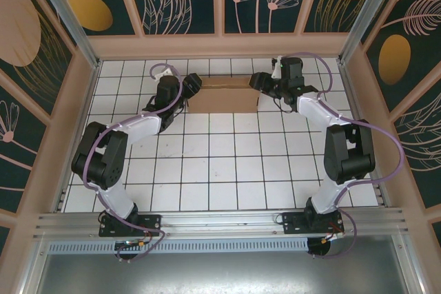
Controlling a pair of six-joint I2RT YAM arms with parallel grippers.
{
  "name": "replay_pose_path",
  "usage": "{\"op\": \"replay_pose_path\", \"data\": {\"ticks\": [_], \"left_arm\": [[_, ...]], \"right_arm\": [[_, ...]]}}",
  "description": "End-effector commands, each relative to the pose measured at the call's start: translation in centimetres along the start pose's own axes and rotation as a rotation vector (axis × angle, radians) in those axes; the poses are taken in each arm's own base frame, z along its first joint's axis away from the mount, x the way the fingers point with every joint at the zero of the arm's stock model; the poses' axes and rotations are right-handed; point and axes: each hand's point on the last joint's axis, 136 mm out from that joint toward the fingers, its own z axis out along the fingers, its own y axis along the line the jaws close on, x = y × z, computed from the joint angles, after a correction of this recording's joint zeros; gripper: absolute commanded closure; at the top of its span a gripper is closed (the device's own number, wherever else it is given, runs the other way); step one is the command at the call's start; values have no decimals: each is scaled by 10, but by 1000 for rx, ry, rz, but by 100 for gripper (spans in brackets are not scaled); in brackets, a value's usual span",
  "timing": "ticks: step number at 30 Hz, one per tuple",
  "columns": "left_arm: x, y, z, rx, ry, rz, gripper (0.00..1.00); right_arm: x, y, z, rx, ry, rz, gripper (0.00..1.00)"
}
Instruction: Fold the paper box
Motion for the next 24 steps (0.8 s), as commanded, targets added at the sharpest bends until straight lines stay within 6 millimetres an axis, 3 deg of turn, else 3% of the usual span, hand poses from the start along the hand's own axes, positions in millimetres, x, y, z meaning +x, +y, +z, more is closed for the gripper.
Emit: {"op": "replay_pose_path", "data": {"ticks": [1,10,24], "left_arm": [[-2,-34,-15,101,29,15,21],[-15,-34,-22,96,6,29,11],[-5,-29,-21,96,37,4,5]], "right_arm": [[-4,24,-4,-76,12,-37,40],[-11,17,-13,-46,-15,-31,32],[-12,16,-18,-59,-23,-18,30]]}}
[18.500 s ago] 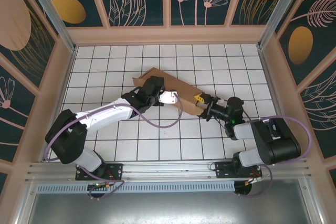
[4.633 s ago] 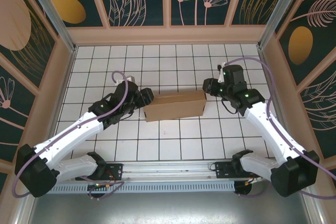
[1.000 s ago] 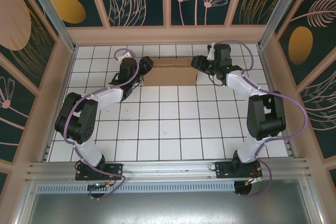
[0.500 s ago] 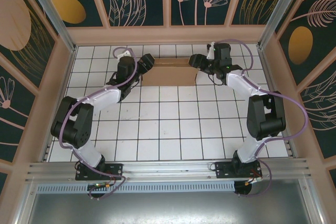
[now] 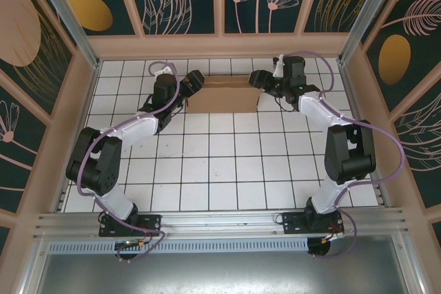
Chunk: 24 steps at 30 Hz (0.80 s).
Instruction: Fold the paper box
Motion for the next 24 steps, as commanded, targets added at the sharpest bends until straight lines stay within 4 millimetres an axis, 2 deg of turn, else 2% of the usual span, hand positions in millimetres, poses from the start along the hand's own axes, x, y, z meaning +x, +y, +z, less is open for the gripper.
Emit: {"op": "replay_pose_path", "data": {"ticks": [1,5,14,19,24], "left_arm": [[0,-7,-7,28,9,1,5],[-3,-2,-11,6,6,12,1],[-10,0,-16,-20,-2,28,1],[-23,1,-24,-53,-22,75,2],[-48,-4,-40,-144,-59,222,1]], "right_arm": [[-7,16,-14,-40,-19,-25,29],[-7,15,-16,-28,-16,-36,29],[-11,9,-26,17,-39,-46,27],[-25,15,-42,24,-77,-78,25],[-42,31,-70,23,-149,-124,27]]}}
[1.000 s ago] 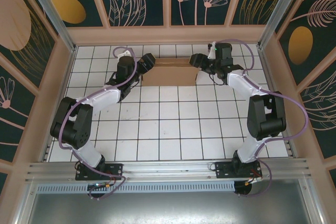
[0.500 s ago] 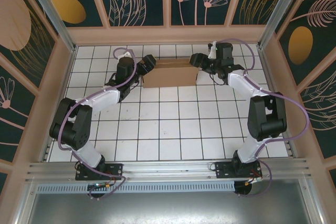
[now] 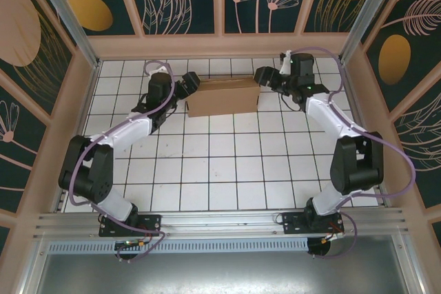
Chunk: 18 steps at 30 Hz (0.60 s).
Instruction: Fold the paper box
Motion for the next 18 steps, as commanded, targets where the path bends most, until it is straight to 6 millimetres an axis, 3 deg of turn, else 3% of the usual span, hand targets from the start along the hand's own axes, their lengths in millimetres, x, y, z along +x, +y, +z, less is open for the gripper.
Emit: {"op": "replay_pose_path", "data": {"ticks": [1,6,9,13,16,18], "left_arm": [[-38,-11,-21,-61,-76,142,1],[-70,-27,-55,-78,-157,329,1],[-82,-34,-78,-58,-251,462,1],[-77,-34,-95,-31,-314,673,1],[-66,-31,-92,-36,-266,797,2],[-56,-26,-86,-24,-233,873,2]], "right_arm": [[-28,21,-33,-8,-97,-76,29],[-46,34,-58,7,-177,-136,31],[-48,43,-61,-38,-218,-231,36],[-39,58,-56,-127,-204,-394,41],[-45,73,-56,-215,-246,-455,46],[-48,82,-62,-246,-327,-603,49]]}}
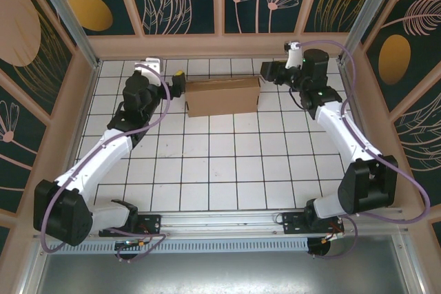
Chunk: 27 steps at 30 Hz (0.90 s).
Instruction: Fold the paper box
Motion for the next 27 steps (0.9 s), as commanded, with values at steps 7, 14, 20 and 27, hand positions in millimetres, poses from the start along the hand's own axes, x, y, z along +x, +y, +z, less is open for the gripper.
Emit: {"op": "replay_pose_path", "data": {"ticks": [7,14,20,27], "left_arm": [[33,6,2,286,-131,148,13],[68,-5,9,526,-106,262,28],[89,7,21,590,-33,302,42],[91,8,39,618,-8,316,48]], "right_arm": [[-3,7,-7,-111,-223,-550,50],[8,-14,-2,-129,-193,-573,54],[23,-41,-9,-107,-124,-546,57],[38,-50,-11,-94,-86,-526,58]]}}
